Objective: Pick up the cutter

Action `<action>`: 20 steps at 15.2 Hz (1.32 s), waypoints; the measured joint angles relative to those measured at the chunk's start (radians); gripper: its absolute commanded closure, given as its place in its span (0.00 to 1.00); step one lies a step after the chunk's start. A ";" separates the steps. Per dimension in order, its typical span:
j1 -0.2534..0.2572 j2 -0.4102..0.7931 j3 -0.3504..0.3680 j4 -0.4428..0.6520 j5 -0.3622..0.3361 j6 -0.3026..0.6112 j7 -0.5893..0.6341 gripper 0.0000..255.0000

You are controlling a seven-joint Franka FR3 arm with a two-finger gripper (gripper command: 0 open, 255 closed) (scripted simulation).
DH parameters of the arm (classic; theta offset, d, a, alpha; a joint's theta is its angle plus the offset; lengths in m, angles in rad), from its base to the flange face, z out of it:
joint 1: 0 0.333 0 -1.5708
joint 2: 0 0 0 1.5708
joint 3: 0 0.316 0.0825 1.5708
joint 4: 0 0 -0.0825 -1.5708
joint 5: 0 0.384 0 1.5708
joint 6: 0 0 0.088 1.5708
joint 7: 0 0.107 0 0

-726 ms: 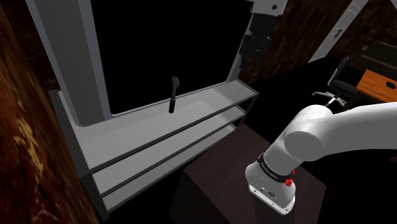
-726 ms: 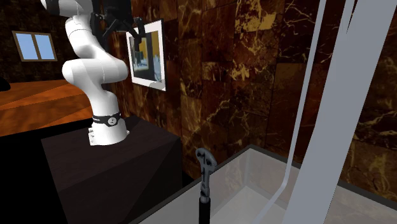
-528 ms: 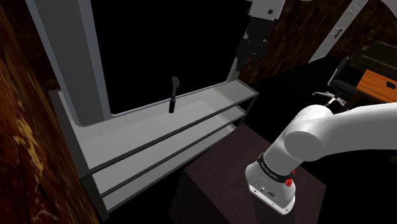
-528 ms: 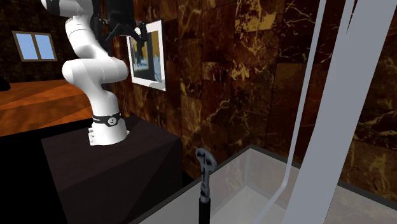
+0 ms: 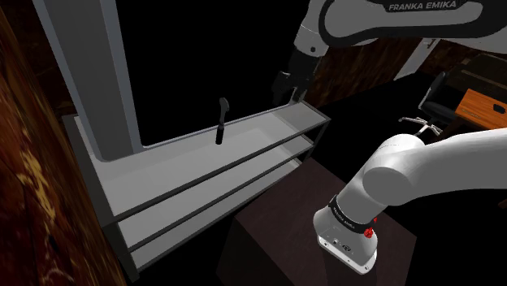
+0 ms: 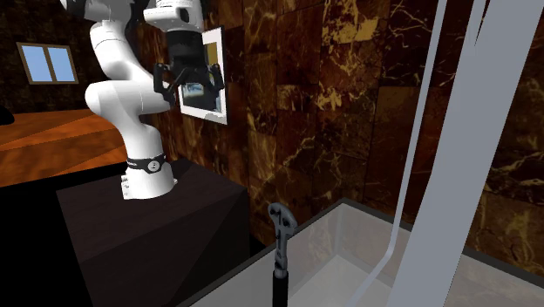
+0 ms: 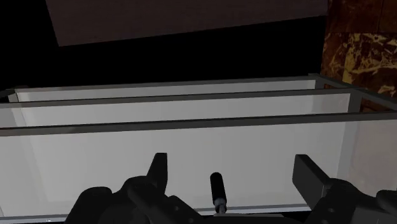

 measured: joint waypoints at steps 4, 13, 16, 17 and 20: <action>-0.010 0.072 0.043 -0.089 -0.010 0.263 0.056 0.00; -0.164 0.408 0.205 -0.097 -0.182 0.835 0.290 0.00; -0.346 0.542 0.357 -0.038 -0.416 0.983 0.520 0.00; -0.429 0.585 0.418 -0.004 -0.541 1.013 0.630 0.00; -0.615 0.753 0.548 0.148 -1.109 1.026 1.128 0.00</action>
